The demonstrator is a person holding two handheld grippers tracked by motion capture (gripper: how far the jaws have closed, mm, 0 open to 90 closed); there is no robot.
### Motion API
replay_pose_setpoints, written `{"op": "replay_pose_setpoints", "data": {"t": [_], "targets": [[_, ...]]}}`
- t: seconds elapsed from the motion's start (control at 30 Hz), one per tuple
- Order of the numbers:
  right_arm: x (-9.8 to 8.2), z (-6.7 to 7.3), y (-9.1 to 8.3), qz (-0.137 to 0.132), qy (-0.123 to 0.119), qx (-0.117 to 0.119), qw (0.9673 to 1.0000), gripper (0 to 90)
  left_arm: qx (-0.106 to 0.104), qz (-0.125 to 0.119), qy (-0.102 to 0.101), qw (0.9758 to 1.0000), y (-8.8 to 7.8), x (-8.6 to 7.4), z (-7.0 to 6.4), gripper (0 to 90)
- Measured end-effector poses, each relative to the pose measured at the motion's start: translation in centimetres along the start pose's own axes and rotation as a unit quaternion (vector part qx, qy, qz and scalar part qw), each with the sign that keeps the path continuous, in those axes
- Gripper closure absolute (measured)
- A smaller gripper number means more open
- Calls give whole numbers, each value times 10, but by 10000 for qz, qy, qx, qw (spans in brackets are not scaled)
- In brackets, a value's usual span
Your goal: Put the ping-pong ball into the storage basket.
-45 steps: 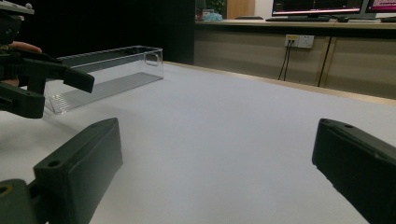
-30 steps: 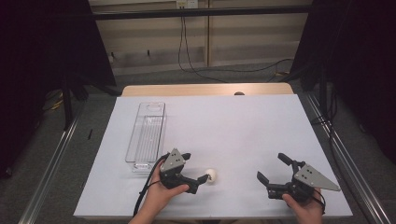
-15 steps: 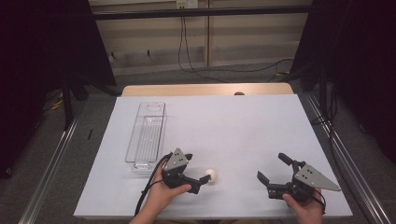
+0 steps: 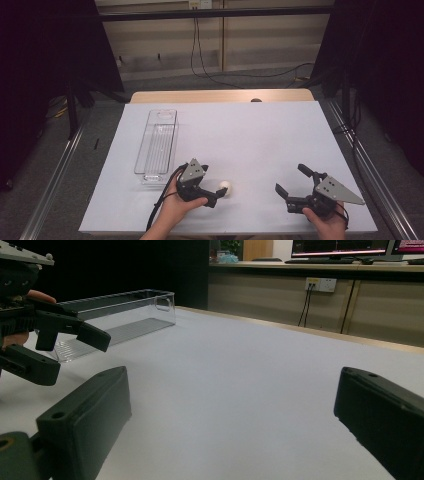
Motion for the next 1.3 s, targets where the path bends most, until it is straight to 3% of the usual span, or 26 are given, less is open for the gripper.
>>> {"op": "replay_pose_setpoints", "data": {"t": [1.3], "targets": [[0,0,0,15,-6,10,10000,15,-100,448,130,9989,13,3,-5,25]]}}
Point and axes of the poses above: each handheld gripper's, and its own axes: y roughly forward along the jaws, x roughly out of its top, z roughly to its left, the point moved 2 cm from there along y, roughly forward along the jaws, and after that the axes turned 15 degrees about z, right-handed, at the moved point
